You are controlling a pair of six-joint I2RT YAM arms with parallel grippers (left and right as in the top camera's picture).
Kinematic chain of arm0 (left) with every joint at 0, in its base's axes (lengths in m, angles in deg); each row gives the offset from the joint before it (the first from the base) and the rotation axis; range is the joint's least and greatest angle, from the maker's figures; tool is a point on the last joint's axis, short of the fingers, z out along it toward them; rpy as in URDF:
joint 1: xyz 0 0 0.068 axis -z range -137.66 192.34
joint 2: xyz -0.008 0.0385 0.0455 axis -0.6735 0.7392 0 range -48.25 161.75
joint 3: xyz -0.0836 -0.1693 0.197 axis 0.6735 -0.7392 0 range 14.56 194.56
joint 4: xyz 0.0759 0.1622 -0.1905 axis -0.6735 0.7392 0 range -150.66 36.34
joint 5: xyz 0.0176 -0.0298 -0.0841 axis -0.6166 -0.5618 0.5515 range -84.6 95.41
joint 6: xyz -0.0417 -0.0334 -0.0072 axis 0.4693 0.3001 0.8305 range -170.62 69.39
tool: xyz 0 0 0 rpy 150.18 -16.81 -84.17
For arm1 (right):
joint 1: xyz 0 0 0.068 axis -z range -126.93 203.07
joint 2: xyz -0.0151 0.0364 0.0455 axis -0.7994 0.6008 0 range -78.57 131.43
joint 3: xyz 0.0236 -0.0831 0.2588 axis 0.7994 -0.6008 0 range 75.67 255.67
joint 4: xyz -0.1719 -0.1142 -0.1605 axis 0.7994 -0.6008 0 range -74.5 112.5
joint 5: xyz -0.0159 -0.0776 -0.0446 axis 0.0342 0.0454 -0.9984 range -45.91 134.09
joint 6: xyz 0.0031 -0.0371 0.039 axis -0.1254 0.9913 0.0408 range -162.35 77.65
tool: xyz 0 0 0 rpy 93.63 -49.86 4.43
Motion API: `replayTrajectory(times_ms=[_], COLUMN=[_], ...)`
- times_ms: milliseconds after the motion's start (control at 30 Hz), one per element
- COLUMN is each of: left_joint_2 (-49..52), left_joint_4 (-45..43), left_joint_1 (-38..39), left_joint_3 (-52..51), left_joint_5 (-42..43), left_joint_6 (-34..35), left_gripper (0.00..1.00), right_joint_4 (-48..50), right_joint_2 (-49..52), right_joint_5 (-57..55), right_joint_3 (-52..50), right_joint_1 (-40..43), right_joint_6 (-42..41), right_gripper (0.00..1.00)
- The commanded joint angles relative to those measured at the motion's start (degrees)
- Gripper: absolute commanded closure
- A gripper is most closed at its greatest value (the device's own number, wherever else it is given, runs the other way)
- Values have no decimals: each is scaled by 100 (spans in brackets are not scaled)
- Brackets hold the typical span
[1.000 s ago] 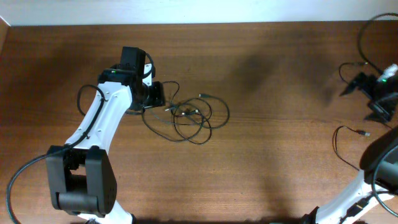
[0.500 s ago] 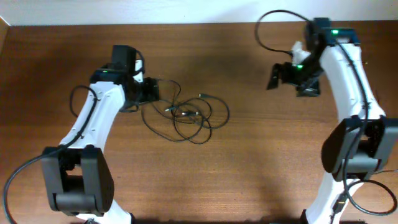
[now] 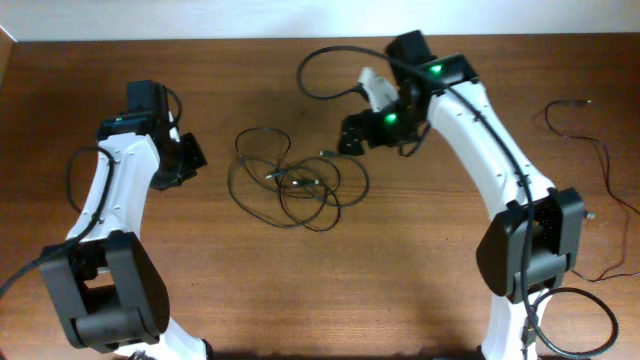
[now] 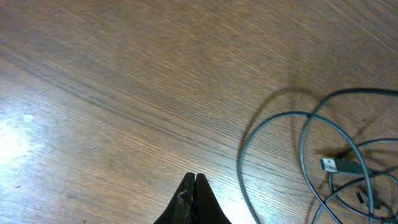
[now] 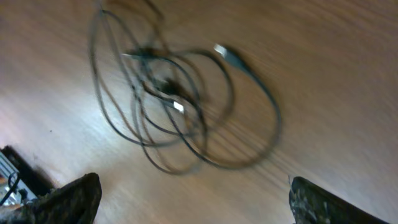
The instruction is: Untangle cables
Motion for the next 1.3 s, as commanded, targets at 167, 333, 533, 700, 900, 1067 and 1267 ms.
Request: replayTrajectory(times_ms=[167,333,533,700,900,1067,1267], left_joint_2=[-15,-13,-13,-13,-13,-13,63], left_joint_4=[-190,-297,-422,-426,-483,-535,-664], left_joint_1=[-28,-28,-28,-28,-28,-28,35], left_joint_3=[-579,-704,-704,-704,-704,-704,-715], left_joint_5=[-72,-26,140,142,142,251,533], left_joint_6=[146,166,166,166,166,166,164], left_gripper=[93,92,82,80,82,84,85], right_joint_4=[2105,2789,3493,3904,4170,3473,2885], right_joint_2=[271,592,1279,1832,1943,1294,339], right_joint_5=[-564,-1604,-1576,-1305,-1305,-1012,-376], right_joint_3=[-11,-22,-22,-22,-15,-15,-15], right_joint_1=[-1093,-1331,-1335,-1335,-1327,-1204,-1178], right_joint_6=[-890,-616,-605,-610,-848,-1320,-1325], right_gripper=[4,6,6,14,96,96,96])
